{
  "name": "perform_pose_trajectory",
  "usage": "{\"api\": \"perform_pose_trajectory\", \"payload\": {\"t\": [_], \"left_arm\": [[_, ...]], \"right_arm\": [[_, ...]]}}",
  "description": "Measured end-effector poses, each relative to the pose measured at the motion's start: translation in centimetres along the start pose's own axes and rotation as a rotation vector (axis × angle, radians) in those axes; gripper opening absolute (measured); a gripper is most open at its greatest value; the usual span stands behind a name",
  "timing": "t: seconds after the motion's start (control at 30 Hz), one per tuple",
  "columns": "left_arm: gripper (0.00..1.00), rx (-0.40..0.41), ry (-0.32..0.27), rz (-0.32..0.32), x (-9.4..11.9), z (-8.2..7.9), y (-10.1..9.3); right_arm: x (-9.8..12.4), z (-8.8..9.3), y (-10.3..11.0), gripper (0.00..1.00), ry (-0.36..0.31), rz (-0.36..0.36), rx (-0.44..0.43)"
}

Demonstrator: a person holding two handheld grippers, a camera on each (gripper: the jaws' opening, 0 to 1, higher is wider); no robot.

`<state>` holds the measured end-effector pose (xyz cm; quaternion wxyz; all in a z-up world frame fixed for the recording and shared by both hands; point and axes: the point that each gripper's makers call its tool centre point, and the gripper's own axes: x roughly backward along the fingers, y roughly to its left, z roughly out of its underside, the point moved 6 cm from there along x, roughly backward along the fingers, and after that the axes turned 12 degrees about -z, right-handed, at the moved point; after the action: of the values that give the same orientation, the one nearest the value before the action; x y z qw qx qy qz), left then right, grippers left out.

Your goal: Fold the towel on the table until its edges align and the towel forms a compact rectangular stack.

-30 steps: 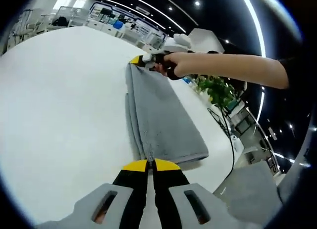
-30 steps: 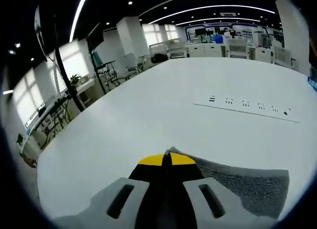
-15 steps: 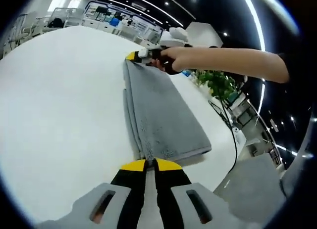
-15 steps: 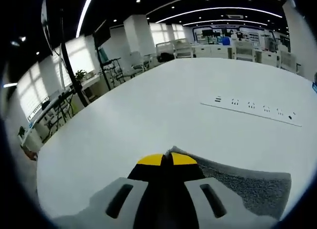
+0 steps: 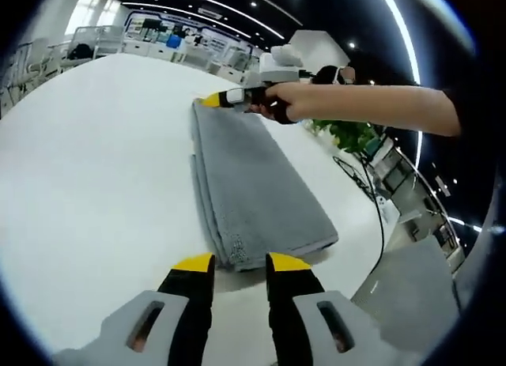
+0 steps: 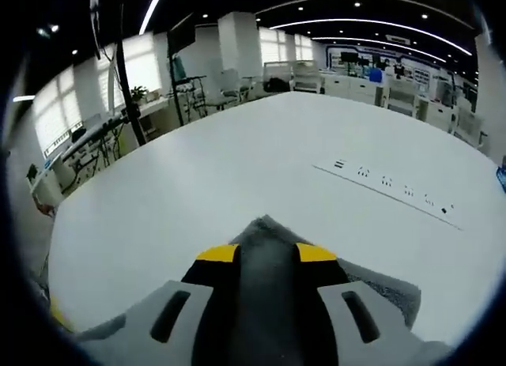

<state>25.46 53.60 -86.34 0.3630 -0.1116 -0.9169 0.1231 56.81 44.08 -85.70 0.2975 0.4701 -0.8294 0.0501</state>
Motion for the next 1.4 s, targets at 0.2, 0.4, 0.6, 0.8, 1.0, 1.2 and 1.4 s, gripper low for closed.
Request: {"api": "perform_pose_trajectory", "payload": {"t": [0.2,0.4,0.6,0.8,1.0,1.2,1.4], "left_arm": [[0.28,-0.025,-0.026,-0.025,-0.9,-1.9,0.6],[0.28,-0.076,-0.034,-0.019,-2.9,-4.1,0.9],[0.27,-0.171,-0.026,-0.004,-5.4,-5.6,0.9],[0.25,-0.159,-0.059,-0.035,-7.0,-7.5,1.9],[0.25,-0.142,-0.074,-0.058,-8.1,-9.0,2.8],[0.25,-0.138,-0.084,-0.058,-9.1,-10.2,3.4],[0.24,-0.120,-0.079,-0.034,-10.6,-10.8,3.0]], "right_arm": [[2.5,1.1,0.1,0.24,-0.033,0.028,-0.078],[5.3,2.7,-0.4,0.25,-0.024,0.068,-0.085],[7.7,4.2,-1.1,0.28,-0.013,0.115,-0.085],[10.5,6.3,-0.4,0.27,-0.038,0.167,-0.126],[12.1,8.2,-0.1,0.27,-0.060,0.190,-0.214],[13.7,9.3,1.1,0.27,-0.075,0.196,-0.235],[14.6,10.9,3.1,0.25,-0.075,0.169,-0.247]]}}
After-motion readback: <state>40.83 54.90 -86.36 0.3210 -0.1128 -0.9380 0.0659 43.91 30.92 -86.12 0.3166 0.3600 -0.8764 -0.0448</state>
